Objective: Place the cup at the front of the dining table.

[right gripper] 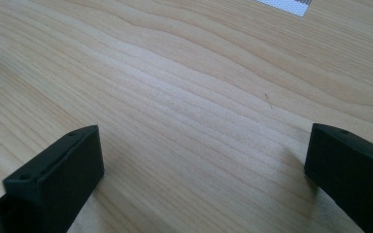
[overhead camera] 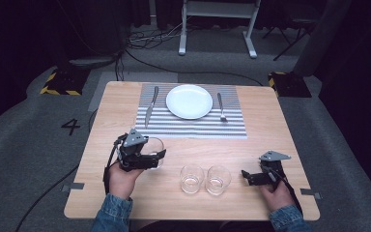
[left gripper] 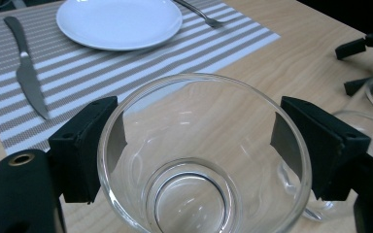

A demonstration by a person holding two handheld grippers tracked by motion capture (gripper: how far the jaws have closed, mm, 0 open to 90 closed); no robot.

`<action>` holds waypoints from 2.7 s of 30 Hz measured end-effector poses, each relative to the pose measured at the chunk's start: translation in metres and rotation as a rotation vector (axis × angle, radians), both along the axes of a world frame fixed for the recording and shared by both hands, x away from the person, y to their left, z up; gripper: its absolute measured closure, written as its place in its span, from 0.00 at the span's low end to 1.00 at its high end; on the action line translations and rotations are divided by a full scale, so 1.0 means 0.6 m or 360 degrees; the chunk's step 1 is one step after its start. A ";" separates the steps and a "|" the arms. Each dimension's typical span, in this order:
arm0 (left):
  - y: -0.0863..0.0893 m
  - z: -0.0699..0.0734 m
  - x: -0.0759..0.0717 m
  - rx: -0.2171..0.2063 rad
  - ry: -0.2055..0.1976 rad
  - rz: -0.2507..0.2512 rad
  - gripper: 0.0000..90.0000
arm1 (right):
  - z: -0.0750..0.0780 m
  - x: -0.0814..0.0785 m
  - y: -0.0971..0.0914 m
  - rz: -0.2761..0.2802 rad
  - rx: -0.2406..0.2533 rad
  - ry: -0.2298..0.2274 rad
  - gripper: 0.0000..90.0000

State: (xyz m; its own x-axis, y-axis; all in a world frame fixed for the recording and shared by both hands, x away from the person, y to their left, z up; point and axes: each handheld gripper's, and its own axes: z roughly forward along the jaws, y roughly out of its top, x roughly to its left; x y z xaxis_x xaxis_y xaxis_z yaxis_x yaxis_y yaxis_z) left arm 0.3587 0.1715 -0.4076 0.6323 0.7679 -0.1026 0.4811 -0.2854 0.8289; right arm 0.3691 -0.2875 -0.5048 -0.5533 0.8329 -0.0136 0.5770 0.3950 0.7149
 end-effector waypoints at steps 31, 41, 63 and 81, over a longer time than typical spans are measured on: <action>0.006 0.059 0.159 0.0081 -0.0139 0.0153 0.20 | 0.000 0.002 0.005 -0.0019 -0.0008 0.0002 0.01; -0.029 0.040 0.216 0.0028 -0.0083 0.0162 0.20 | 0.000 0.002 0.006 -0.0026 0.0002 0.0004 0.01; -0.003 -0.017 0.331 0.0186 0.0116 0.0233 0.20 | 0.000 0.003 0.006 -0.0027 0.0003 0.0006 0.00; -0.031 -0.046 0.368 0.0209 0.0204 0.0227 0.20 | 0.000 0.003 0.006 -0.0024 0.0001 0.0003 0.00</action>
